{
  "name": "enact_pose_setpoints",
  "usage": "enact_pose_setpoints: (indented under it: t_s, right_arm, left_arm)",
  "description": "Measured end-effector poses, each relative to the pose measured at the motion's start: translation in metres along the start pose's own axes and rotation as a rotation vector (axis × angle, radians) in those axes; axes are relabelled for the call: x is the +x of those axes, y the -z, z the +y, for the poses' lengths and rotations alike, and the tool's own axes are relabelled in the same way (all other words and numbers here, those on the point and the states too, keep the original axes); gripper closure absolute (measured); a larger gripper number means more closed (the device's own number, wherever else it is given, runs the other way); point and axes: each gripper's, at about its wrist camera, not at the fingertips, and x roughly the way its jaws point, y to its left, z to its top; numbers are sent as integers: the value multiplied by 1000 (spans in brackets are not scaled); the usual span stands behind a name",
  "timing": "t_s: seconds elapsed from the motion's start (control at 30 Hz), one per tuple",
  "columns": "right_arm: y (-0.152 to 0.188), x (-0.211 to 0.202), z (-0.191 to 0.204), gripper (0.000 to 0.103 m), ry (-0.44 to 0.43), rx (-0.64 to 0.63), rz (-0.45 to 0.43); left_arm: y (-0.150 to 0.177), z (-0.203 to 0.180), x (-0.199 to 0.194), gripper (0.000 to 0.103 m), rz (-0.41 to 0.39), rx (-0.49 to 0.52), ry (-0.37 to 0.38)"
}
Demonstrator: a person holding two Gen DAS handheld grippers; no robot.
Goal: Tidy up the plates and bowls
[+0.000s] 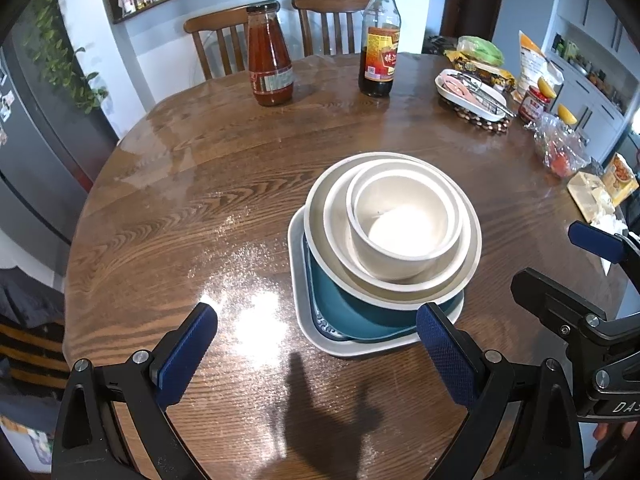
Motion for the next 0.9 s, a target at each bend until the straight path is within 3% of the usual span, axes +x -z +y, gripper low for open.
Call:
enact_pose_setpoints:
  t_s: [0.9]
  right_arm:
    - [-2, 2, 1, 0, 2, 4, -1]
  left_arm:
    - [-1, 7, 1, 4, -3, -3, -6]
